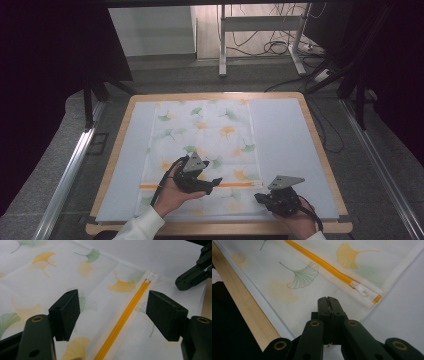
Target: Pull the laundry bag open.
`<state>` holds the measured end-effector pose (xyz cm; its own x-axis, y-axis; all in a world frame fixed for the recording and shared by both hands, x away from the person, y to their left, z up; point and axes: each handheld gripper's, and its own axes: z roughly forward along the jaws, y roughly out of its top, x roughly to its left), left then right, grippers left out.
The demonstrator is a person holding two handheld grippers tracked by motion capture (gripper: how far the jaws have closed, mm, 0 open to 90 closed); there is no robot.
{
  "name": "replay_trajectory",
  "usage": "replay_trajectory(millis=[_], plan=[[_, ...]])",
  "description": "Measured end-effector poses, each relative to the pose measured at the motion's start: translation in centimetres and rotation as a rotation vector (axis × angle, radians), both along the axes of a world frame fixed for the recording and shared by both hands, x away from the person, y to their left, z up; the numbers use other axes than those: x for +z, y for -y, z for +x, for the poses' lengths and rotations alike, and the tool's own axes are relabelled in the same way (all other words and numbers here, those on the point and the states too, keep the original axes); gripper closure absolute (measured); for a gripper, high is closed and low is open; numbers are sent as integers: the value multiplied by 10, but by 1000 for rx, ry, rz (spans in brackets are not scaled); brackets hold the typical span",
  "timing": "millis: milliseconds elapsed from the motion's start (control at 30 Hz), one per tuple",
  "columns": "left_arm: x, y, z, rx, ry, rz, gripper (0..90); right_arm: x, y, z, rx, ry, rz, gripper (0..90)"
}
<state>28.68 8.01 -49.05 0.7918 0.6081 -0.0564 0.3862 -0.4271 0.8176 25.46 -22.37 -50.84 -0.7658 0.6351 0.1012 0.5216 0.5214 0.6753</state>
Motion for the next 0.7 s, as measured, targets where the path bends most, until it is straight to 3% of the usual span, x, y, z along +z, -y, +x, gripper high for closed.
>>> replay_trajectory(millis=[700], plan=[[-7,40,9,-62,-32,28,330,-8,-2,4,-1,-23,-52,883]])
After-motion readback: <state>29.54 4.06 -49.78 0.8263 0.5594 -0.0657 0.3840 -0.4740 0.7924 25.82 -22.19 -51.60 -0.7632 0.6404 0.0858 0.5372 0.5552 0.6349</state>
